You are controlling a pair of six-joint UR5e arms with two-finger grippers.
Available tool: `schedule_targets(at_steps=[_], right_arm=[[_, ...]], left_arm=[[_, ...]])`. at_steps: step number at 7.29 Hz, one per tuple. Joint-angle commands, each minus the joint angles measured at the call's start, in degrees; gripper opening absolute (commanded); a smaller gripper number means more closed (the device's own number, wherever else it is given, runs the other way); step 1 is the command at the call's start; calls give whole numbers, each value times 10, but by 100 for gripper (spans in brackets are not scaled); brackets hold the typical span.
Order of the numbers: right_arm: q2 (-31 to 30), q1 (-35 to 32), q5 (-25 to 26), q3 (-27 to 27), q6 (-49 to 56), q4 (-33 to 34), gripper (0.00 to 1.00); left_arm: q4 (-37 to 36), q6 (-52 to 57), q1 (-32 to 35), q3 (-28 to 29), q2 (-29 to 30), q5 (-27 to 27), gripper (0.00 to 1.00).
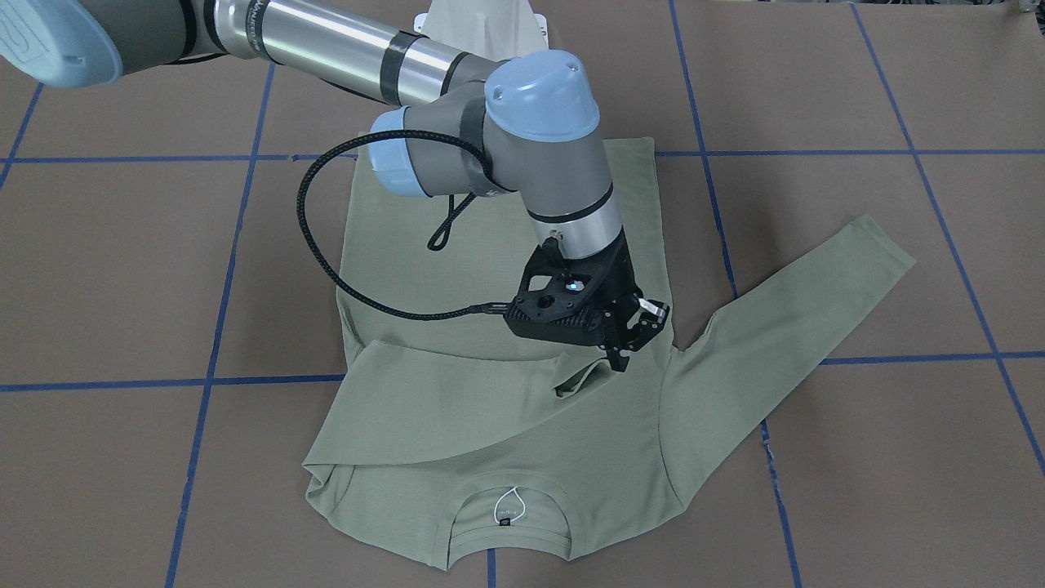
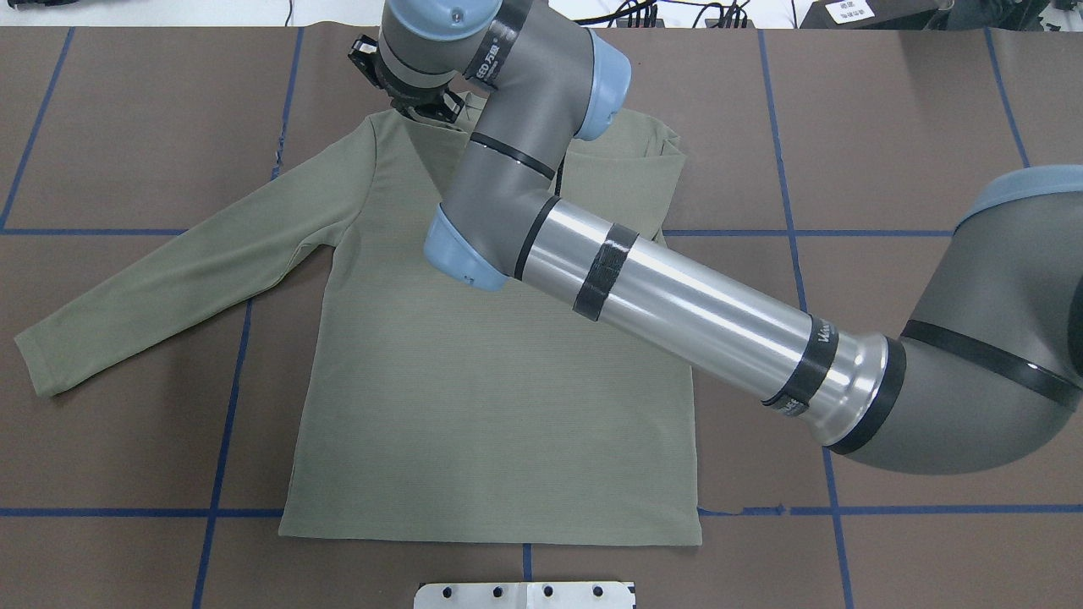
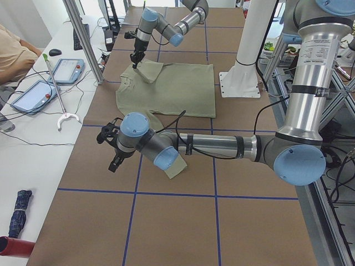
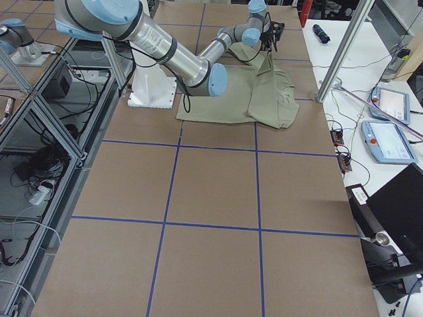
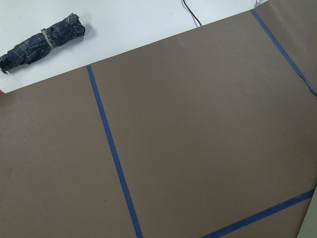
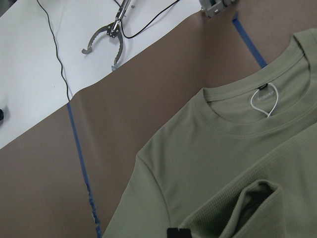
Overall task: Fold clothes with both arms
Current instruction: 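Lay the sleeve across the shirt body toward the collar with the right gripper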
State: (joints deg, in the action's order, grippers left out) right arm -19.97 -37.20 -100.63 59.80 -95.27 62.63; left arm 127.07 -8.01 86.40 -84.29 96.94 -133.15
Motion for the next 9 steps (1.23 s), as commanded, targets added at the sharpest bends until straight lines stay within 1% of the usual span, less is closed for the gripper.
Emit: schedule_targets(at_steps=[1, 2, 3, 4, 5, 6, 7, 8, 9], right_arm=[[2, 20, 22, -8, 0, -19, 0], [5, 24, 27, -8, 0, -20, 0], [14, 27, 39, -19, 0, -21, 0], [28, 32, 47, -41, 0, -22, 0], [28, 37, 60, -48, 0, -25, 0], [28, 40, 75, -72, 0, -60, 0], [29, 41, 78, -89, 0, -75, 27], [42, 41, 84, -98, 0, -75, 78], [69, 44, 93, -124, -4, -75, 93]], left_arm=[[0, 0, 0, 0, -2, 0, 100], [1, 0, 0, 0, -3, 0, 100], [0, 1, 0, 0, -3, 0, 100], [0, 1, 0, 1, -3, 0, 100], [1, 1, 0, 1, -3, 0, 100], [0, 0, -1, 2, -3, 0, 100], [0, 0, -1, 3, -3, 0, 100], [0, 0, -1, 4, -3, 0, 100], [-1, 0, -1, 4, -3, -1, 100]])
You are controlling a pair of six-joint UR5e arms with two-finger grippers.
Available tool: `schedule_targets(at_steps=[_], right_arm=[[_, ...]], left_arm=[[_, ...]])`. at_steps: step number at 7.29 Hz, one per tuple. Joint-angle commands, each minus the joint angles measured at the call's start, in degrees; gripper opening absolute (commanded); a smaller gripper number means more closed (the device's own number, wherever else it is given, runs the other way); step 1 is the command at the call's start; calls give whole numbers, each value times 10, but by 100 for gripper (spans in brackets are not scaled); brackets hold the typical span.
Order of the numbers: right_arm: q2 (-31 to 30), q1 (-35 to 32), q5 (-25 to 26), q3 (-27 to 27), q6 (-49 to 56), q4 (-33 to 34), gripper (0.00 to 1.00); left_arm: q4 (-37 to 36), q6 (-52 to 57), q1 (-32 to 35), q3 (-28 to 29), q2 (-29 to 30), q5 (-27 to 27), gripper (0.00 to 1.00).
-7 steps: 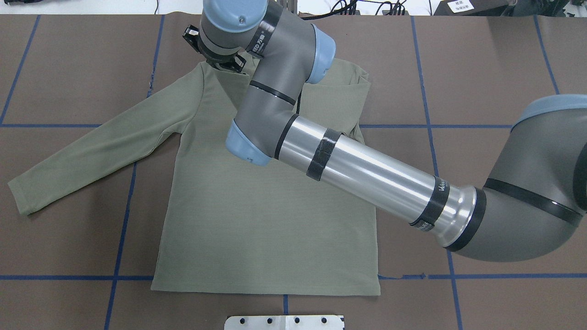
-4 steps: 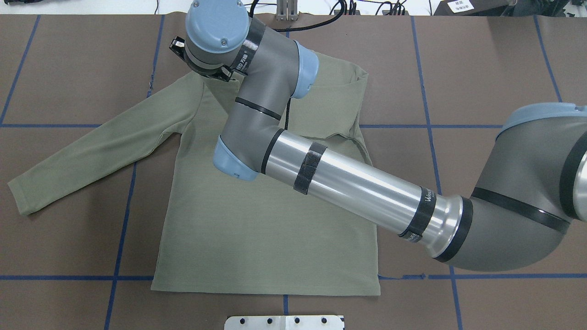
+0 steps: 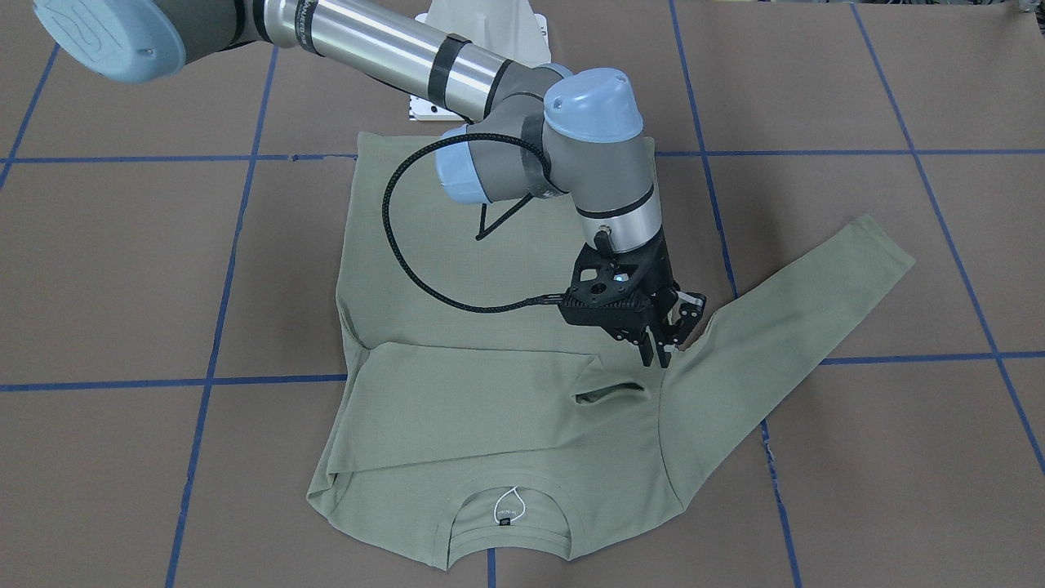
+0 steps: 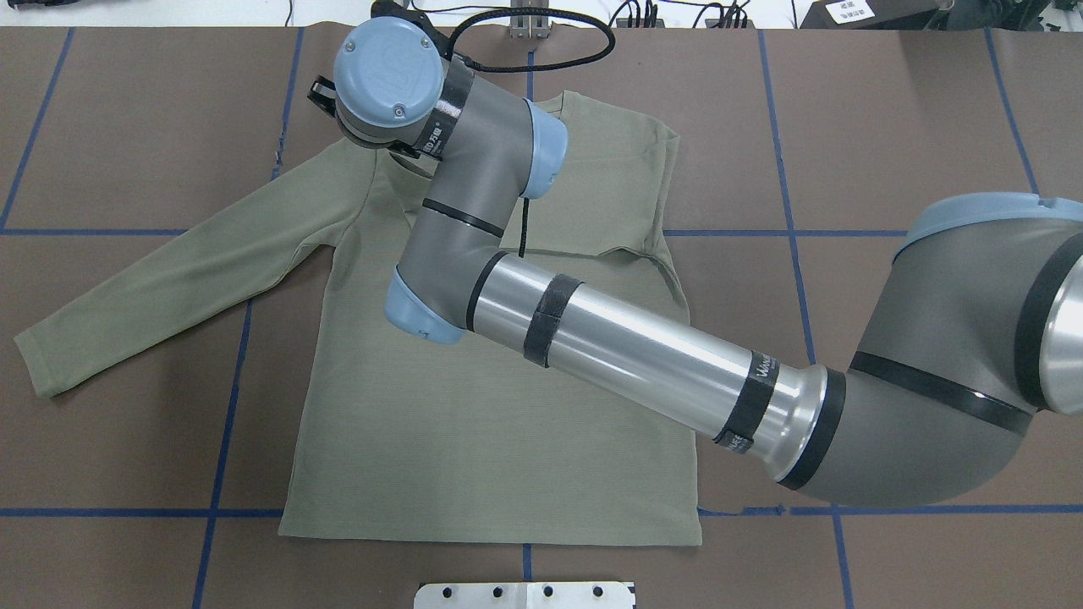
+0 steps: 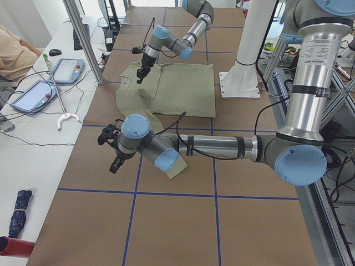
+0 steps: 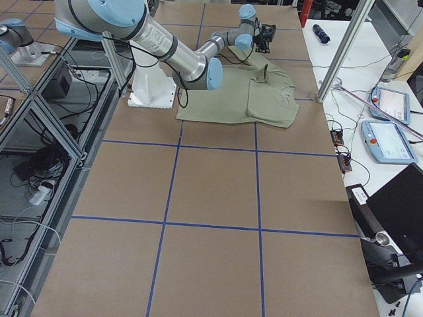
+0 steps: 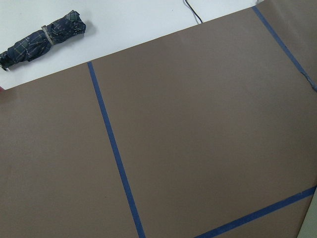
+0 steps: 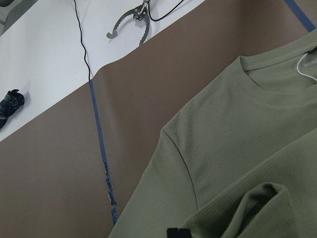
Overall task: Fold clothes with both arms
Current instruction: 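Lay the sleeve across the shirt body toward the collar with the right gripper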
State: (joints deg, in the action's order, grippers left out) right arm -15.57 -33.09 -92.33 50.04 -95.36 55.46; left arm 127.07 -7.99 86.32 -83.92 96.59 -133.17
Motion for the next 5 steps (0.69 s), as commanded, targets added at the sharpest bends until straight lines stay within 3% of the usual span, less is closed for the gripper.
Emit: schedule_targets(at_steps=[1, 2, 3, 4, 5], right_arm=[[40, 5, 16, -30, -16, -3, 97], [30, 2, 17, -3, -50, 0, 99], [-20, -18, 13, 68, -60, 4, 99], [-119, -34, 9, 169, -59, 4, 99], [-166, -53, -6, 213, -58, 5, 99]], left_arm=[[-2, -9, -3, 2, 0, 0, 100], [1, -25, -27, 10, 1, 1, 100], [1, -58, -51, 12, 4, 1, 100], [5, -134, -75, 11, 4, 0, 100], [25, -195, -103, 18, 2, 5, 100]])
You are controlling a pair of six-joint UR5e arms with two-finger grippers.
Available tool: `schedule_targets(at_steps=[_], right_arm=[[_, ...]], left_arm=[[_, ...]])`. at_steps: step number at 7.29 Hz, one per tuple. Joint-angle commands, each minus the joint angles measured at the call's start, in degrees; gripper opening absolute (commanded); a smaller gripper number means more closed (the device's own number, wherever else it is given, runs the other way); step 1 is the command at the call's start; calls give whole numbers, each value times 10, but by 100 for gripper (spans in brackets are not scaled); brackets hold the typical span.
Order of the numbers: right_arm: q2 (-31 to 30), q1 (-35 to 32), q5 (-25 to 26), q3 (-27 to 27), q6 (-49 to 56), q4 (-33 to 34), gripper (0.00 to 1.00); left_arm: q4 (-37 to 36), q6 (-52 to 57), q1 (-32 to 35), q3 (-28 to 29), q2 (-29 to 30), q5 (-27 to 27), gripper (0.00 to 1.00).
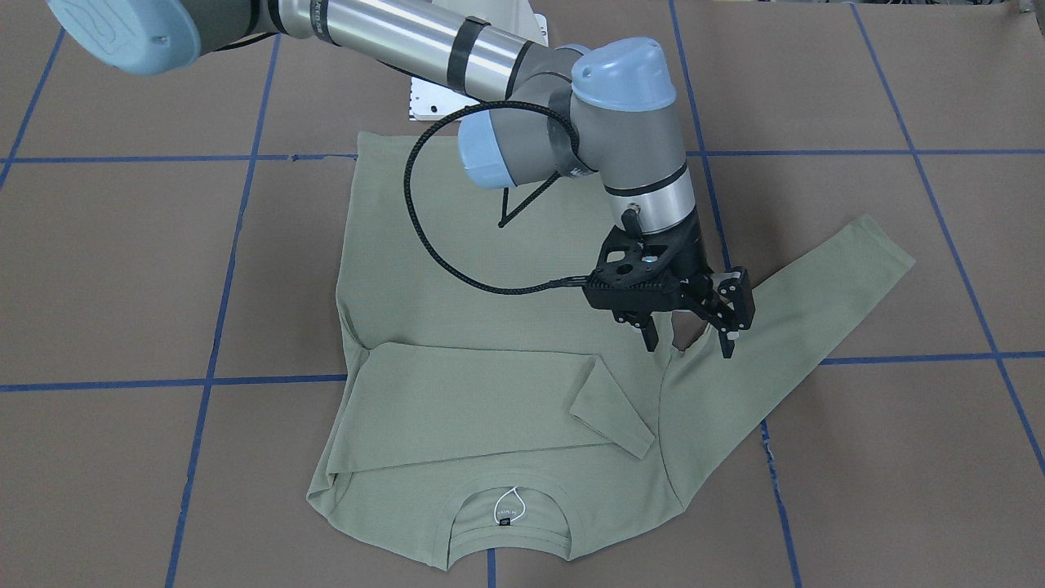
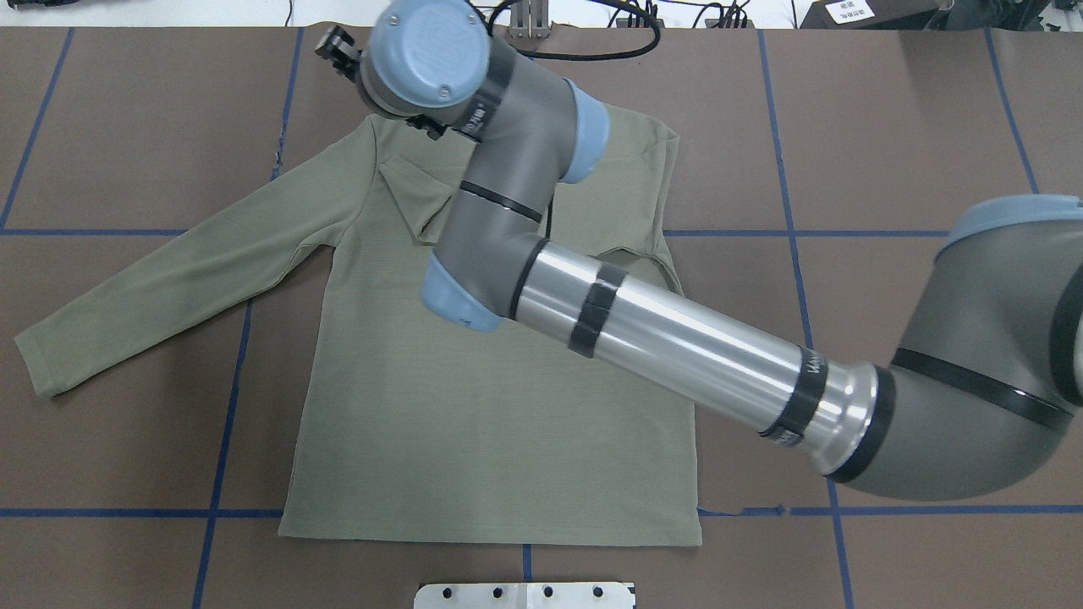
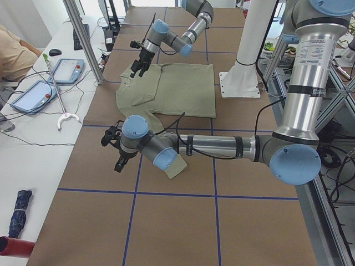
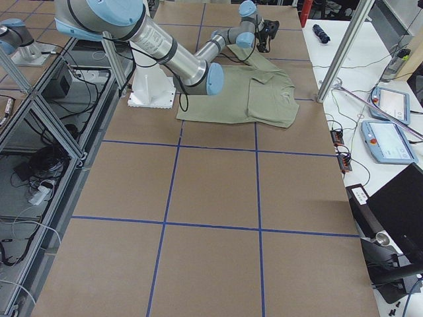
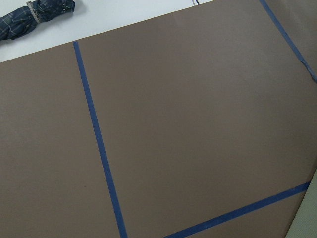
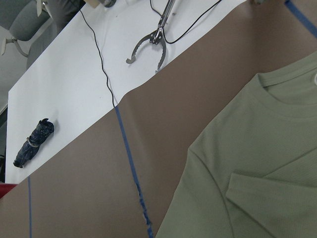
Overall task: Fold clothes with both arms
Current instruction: 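Lay the sleeve across the shirt body toward the collar with the right gripper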
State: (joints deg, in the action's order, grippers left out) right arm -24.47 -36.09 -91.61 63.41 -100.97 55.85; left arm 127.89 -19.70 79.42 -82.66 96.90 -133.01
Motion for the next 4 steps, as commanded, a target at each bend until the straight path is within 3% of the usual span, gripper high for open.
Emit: schedule_targets(at_steps=[1, 2, 4], right_arm=[[-127, -54, -72, 120, 2, 0, 99], [-194, -88, -125, 166, 14, -4, 99], [-236, -111, -162, 200, 44, -2, 99]], left_arm=[[38, -118, -53, 31, -3, 0, 100], [46, -170, -62, 31, -12, -2, 100], [120, -207, -81, 40, -60, -33, 100]])
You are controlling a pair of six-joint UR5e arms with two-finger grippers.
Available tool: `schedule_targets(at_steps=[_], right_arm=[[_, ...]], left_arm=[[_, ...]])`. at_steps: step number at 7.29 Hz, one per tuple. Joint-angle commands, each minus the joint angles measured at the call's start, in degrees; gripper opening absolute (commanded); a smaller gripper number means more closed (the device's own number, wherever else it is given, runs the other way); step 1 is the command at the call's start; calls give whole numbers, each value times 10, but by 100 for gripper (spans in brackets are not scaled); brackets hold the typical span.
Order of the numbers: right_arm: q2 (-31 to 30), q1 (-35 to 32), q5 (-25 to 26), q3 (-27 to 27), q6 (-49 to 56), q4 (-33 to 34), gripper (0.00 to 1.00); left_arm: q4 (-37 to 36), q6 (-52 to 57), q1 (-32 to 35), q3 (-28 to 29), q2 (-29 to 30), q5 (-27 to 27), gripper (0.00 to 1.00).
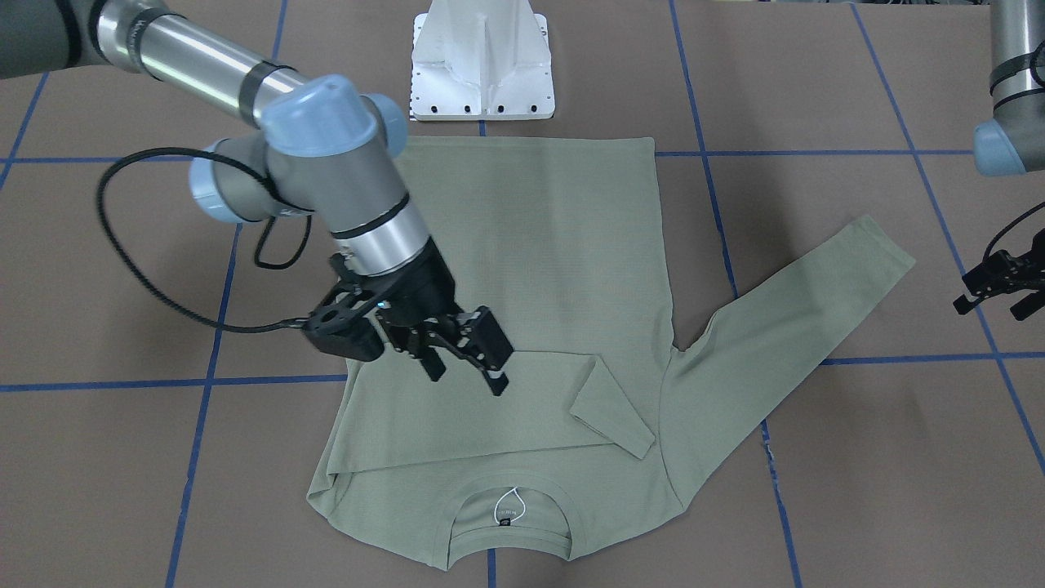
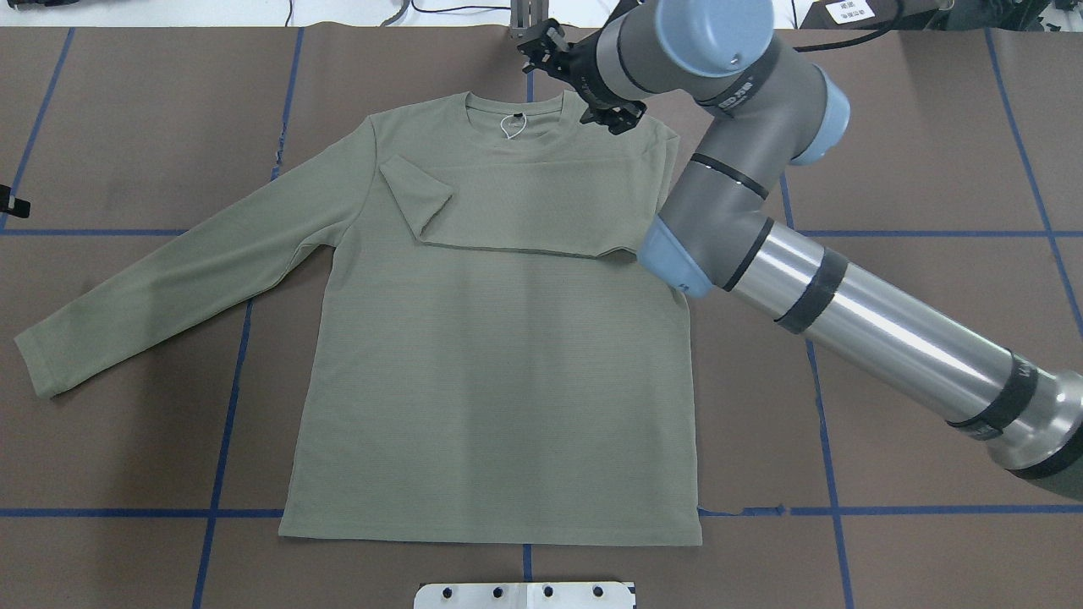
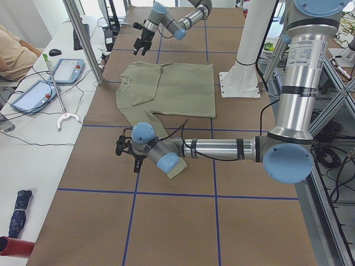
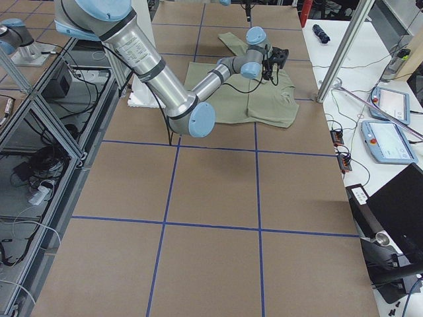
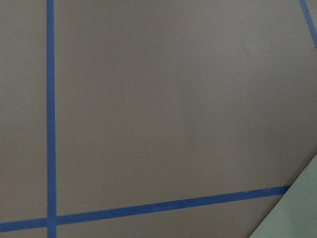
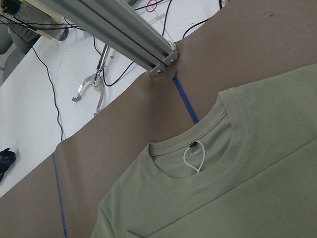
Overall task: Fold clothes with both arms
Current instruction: 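Release the sleeve and raise the right gripper while the left gripper nears the other cuff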
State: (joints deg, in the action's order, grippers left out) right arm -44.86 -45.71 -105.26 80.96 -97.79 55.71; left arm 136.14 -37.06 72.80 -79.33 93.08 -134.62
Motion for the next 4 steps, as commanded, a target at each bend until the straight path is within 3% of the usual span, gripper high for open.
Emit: schedule_targets(at_steps=[1, 4], right_arm=[[-44, -15, -26, 38, 12, 0, 99], [-65, -14, -23, 61, 12, -2, 99]], left_arm=[[76, -87, -46, 8, -46, -14, 100], [188, -160, -92, 9, -96, 10, 100]])
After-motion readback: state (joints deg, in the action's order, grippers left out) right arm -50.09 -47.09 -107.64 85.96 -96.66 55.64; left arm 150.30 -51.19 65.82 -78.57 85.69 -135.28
